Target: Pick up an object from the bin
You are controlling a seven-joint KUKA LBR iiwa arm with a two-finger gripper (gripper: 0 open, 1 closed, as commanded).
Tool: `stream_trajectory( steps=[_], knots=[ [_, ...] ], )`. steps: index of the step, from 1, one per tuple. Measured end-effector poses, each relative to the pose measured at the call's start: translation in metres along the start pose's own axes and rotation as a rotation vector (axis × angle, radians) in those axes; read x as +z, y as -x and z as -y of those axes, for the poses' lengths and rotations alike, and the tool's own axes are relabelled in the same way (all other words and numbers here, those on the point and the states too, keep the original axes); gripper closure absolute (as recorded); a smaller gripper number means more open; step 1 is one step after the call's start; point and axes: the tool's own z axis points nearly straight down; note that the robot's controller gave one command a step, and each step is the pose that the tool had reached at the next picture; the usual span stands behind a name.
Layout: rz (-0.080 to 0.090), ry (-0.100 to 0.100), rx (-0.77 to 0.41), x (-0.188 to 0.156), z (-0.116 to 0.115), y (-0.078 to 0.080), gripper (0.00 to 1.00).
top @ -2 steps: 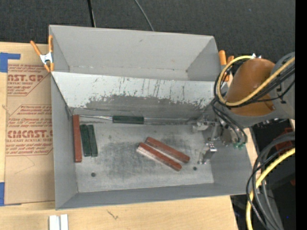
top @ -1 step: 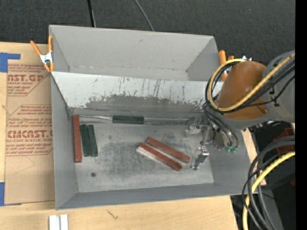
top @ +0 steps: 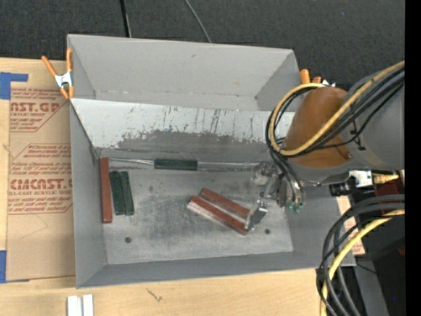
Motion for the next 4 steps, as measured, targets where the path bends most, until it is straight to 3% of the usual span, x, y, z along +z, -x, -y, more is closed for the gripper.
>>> stream_trajectory(
  steps=[1,2,4],
  knots=[
    [-0.001,-0.001,-0.139,0.042,-0.021,-0.007,0.0],
    [0.019,0.005,0.124,0.057,-0.021,-0.027,1.0],
    [0.014,0.003,0.124,0.054,-0.021,-0.028,1.0]
  ],
)
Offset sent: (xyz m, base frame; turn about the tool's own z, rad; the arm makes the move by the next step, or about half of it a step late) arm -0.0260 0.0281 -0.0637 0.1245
